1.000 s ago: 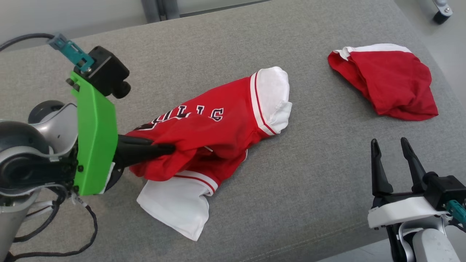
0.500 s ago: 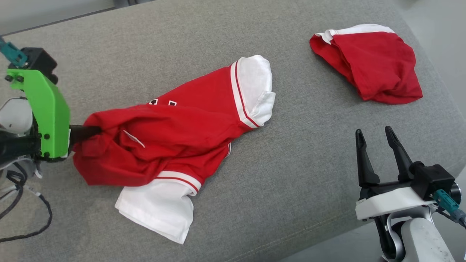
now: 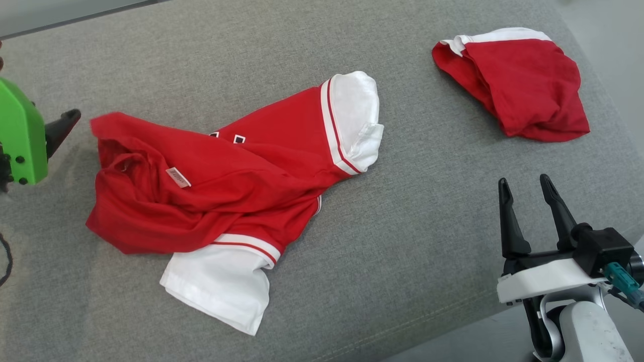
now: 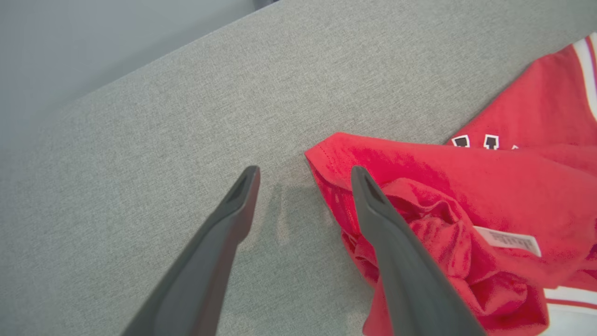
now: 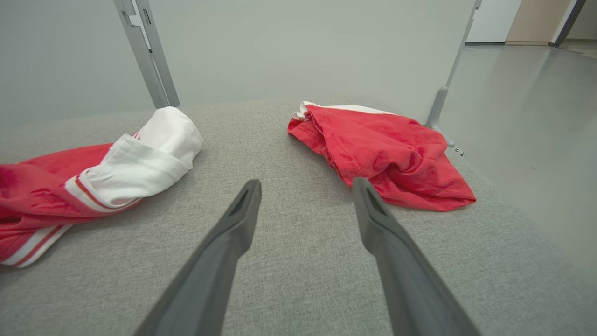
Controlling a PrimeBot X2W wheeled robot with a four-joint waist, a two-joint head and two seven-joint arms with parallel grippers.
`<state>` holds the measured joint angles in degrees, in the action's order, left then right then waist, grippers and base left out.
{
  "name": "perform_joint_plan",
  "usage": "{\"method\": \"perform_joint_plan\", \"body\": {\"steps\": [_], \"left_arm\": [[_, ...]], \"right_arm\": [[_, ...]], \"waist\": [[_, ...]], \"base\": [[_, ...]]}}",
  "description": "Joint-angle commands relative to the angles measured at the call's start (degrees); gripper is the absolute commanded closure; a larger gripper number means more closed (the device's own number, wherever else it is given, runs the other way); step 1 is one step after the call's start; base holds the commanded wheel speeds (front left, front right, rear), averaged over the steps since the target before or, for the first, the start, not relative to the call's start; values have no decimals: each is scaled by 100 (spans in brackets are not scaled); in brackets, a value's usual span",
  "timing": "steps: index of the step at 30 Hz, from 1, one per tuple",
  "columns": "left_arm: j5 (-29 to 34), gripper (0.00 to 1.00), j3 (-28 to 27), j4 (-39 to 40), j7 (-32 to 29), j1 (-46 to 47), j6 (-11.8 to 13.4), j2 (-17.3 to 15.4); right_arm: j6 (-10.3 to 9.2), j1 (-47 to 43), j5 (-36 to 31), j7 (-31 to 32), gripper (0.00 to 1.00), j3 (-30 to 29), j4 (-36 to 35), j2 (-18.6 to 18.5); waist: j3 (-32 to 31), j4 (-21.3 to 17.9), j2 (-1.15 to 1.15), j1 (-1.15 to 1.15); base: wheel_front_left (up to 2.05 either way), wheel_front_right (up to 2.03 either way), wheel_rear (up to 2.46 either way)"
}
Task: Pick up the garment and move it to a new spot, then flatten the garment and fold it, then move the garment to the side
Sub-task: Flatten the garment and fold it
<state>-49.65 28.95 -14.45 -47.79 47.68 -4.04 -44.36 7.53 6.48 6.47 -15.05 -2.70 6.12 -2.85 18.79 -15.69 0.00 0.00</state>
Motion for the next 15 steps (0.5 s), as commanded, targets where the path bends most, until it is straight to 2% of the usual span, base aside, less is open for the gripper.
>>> {"method": "perform_joint_plan", "body": {"steps": [1,9,15], "left_arm": [[-106,0,-123,43,232,-4,-17,101],[-562,0,-305,799,845,-754,103,499],[-307,0,-116,904,1087,-1290,293,540]], "right_arm": [[-9,0,-42,-18,0,-27,-25,-8],[-9,-148,-125,-18,0,-154,-94,-8],[-9,-52,-141,-18,0,-68,-86,-8]], "waist": [[-57,57,0,0],[-61,287,0,0],[37,393,0,0]], "base": [[0,0,0],[0,0,0],[0,0,0]]}}
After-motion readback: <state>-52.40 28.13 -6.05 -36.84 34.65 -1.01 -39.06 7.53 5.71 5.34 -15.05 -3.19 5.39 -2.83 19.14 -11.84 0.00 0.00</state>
